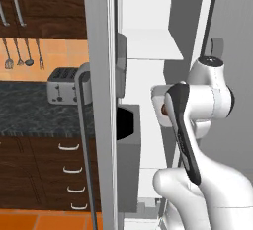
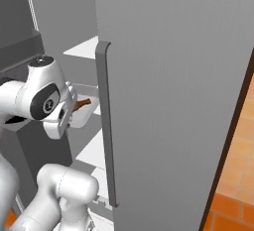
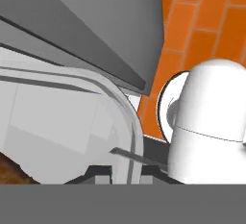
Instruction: Take the meat container that has the chicken drumstick and place it on the second highest rack of the freezer. Then take the vegetable container that has the onion and mushroom and place it on the highest rack of the freezer.
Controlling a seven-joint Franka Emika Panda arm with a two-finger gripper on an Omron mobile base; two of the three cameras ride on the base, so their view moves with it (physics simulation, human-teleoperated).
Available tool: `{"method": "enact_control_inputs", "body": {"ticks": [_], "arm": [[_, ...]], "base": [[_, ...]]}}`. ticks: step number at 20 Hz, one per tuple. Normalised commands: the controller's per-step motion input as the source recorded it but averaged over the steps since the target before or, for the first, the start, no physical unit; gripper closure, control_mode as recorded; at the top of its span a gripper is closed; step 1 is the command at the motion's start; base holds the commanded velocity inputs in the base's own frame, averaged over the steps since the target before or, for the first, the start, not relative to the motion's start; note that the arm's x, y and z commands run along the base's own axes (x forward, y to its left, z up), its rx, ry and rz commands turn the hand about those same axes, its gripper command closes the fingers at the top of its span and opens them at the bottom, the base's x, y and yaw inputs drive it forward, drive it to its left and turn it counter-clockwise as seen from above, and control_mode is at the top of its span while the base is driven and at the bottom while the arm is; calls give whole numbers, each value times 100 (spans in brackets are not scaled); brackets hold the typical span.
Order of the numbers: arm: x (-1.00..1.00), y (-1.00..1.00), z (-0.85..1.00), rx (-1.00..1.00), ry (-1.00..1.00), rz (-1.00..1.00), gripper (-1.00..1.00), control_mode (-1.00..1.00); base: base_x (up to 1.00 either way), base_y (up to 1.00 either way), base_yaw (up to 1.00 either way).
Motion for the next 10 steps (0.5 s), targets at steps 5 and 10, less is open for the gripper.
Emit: {"method": "enact_control_inputs", "body": {"ticks": [5, 10], "arm": [[39, -6, -40, 0, -3, -1, 100, -100], [41, -7, -18, 0, -5, 0, 100, -100]], "base": [[0, 0, 0], [0, 0, 0]]}}
